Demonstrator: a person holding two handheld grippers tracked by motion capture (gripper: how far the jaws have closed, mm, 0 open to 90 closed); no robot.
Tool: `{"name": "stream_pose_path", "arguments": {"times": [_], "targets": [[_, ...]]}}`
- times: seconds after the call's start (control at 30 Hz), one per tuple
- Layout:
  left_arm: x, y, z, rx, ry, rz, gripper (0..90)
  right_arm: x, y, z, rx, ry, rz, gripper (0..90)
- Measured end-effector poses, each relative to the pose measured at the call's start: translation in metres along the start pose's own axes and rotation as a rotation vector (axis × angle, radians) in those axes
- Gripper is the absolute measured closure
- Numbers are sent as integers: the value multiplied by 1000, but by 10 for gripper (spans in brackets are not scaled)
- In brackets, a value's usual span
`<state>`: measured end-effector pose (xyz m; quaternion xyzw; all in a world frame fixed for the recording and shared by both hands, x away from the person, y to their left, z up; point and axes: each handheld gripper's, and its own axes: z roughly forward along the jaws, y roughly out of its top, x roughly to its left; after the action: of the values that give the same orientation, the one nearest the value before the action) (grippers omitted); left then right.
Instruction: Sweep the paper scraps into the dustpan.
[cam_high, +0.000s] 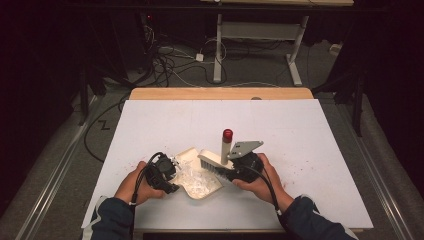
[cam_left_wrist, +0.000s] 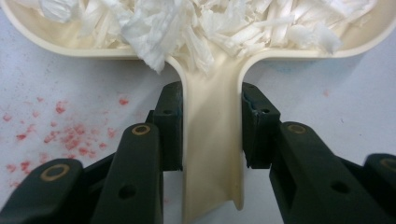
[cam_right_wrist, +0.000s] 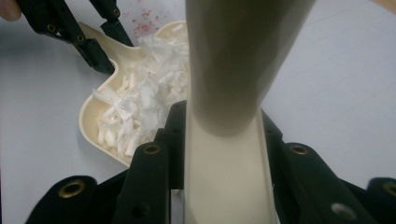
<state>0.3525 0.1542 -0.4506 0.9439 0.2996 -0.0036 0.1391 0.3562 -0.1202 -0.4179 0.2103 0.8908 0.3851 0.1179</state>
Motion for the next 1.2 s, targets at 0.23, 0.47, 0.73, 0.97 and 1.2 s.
{"name": "stream_pose_path", "arguments": {"times": [0.23, 0.47, 0.73, 0.97, 1.2], "targets": [[2, 0, 1, -17, 0, -23, 630, -16, -7, -23, -16, -30, 39, 677], [6, -4, 1, -43, 18, -62, 629, -27, -17, -40, -8, -42, 58, 677], [8, -8, 0, -66, 53, -88, 629, -36, -28, -59, -11, -47, 80, 678], [12, -12, -3, -76, 47, -114, 629, -42, -38, -71, 8, -45, 84, 678], [15, -15, -4, -89, 43, -129, 629, -46, -46, -84, 18, -33, 102, 678]]}}
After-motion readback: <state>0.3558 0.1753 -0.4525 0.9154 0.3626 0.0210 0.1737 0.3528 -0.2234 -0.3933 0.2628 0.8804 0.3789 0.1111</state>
